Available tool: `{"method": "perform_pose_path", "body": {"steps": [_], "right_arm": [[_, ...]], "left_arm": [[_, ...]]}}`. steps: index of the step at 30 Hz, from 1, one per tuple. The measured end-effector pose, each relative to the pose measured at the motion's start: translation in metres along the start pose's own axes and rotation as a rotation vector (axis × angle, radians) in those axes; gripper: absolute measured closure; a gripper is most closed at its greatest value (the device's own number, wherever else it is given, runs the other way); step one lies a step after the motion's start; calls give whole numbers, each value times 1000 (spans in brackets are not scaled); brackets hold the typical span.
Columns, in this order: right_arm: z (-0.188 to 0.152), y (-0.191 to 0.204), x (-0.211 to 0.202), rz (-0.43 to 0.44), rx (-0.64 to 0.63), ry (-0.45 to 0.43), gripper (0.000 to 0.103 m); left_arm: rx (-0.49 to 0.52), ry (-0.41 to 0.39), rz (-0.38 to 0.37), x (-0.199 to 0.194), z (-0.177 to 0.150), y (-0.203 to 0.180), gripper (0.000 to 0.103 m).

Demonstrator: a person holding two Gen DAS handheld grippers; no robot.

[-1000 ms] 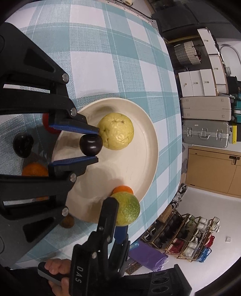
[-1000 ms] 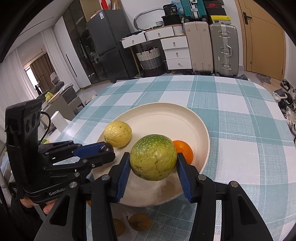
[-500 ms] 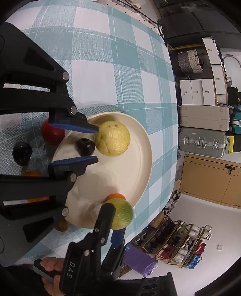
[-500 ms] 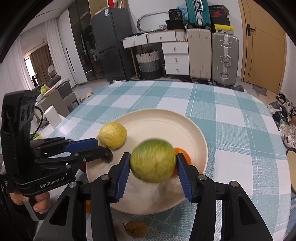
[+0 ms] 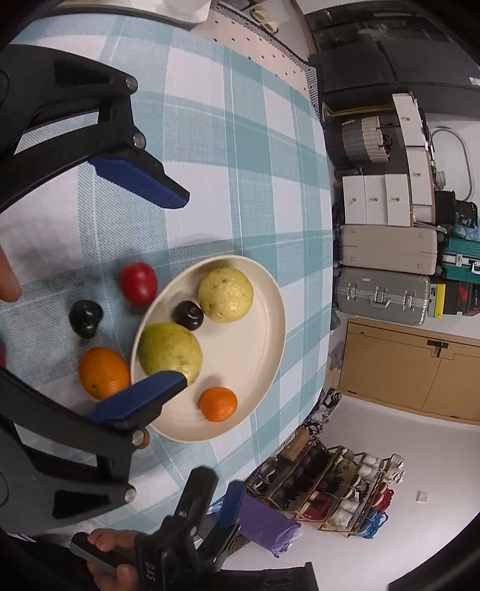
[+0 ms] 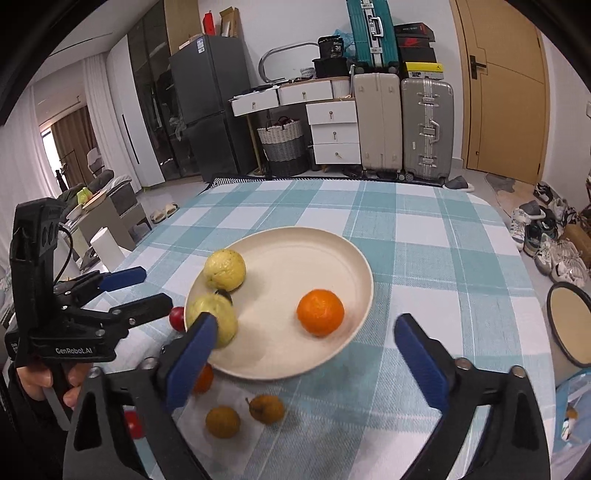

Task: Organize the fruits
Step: 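Open the left gripper over the plate while the right gripper releases the green citrus there, then withdraw both grippers from the plate toward the remaining fruits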

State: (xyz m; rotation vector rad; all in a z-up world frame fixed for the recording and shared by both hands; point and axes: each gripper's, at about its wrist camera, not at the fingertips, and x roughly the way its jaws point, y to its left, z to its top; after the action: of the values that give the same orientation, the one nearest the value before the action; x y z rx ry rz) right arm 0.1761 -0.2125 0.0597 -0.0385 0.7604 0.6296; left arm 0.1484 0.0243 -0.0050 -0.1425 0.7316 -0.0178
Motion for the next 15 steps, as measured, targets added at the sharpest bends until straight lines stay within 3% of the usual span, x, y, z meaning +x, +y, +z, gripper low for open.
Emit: {"method": "perform_pose_path", "body": {"steps": [2, 15], "right_arm": [[-5, 0, -4, 8, 7, 13, 0], [-36, 17, -18, 8, -9, 84, 0]], "left_arm": [[-6, -5, 6, -9, -4, 2, 1], [-19, -15, 26, -56, -39, 3, 1]]}}
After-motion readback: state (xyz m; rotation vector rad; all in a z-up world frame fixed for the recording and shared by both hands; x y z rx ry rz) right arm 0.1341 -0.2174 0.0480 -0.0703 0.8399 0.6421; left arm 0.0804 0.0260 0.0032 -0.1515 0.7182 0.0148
